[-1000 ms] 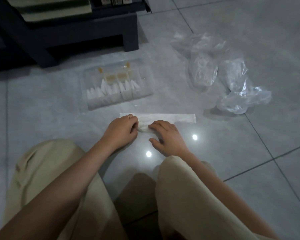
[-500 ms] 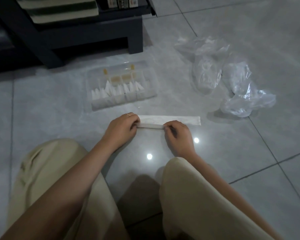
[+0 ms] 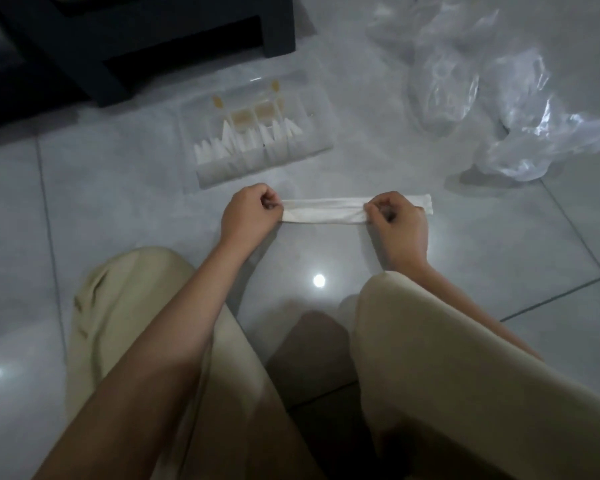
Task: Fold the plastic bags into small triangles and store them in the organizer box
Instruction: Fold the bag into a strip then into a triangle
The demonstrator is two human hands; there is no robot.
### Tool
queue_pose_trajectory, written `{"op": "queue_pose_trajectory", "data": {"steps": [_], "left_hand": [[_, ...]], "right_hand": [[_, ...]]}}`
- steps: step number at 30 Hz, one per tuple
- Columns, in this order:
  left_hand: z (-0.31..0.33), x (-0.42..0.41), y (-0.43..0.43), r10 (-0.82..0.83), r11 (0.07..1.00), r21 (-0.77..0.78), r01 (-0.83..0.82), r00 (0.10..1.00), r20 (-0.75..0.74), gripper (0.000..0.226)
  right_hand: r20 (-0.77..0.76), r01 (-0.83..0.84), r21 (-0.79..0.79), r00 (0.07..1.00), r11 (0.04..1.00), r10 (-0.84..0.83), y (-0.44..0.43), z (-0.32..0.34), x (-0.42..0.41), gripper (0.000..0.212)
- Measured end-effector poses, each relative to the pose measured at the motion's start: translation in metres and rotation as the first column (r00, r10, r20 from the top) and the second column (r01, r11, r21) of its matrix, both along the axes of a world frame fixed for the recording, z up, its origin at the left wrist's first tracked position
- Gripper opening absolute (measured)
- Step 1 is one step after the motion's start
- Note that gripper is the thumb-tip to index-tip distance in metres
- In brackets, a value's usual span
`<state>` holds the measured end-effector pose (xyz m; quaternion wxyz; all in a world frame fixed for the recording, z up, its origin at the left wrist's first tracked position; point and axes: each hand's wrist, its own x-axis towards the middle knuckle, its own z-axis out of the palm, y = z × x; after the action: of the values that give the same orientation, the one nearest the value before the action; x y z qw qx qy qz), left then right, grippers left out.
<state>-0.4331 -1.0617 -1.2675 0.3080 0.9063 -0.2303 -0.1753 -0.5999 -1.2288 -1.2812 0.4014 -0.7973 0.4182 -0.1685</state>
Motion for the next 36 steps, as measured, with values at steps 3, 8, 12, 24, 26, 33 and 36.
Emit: {"op": "queue_pose_trajectory", "data": {"steps": [3, 8, 12, 24, 26, 33, 36], "left_hand": [[-0.001, 0.001, 0.000, -0.013, 1.000, 0.020, 0.012, 1.000, 0.012, 0.005], [-0.001, -0.002, -0.001, 0.014, 0.998, 0.059, -0.014, 1.000, 0.009, 0.008], [0.000, -0.005, -0.001, 0.072, 0.994, 0.078, -0.072, 0.997, 0.001, 0.009], [0.003, -0.008, 0.001, 0.071, 0.994, 0.089, -0.071, 0.997, -0.002, 0.011], [0.003, -0.008, 0.000, 0.072, 0.993, 0.093, -0.072, 0.997, 0.007, 0.011], [-0.001, -0.010, 0.000, 0.091, 0.995, 0.052, -0.090, 0.996, -0.017, 0.012], [-0.002, -0.014, -0.001, 0.105, 0.994, 0.041, -0.104, 0.994, -0.012, 0.012]], "right_hand": [[-0.024, 0.023, -0.009, 0.999, 1.000, -0.023, 0.001, -0.001, 0.000, 0.006], [-0.080, 0.024, -0.038, 0.996, 0.999, -0.027, 0.001, 0.002, 0.002, 0.010], [-0.103, 0.043, -0.055, 0.994, 0.998, -0.048, 0.002, 0.006, 0.004, 0.015], [-0.109, 0.116, 0.086, 0.988, 0.990, -0.106, 0.000, 0.009, -0.006, 0.013], [-0.131, 0.109, 0.051, 0.986, 0.993, -0.102, -0.001, 0.010, -0.005, 0.013], [-0.186, 0.055, -0.111, 0.980, 0.992, -0.075, 0.000, 0.012, 0.000, 0.019], [-0.197, 0.063, -0.107, 0.977, 0.992, -0.083, 0.001, 0.012, 0.000, 0.021]]}}
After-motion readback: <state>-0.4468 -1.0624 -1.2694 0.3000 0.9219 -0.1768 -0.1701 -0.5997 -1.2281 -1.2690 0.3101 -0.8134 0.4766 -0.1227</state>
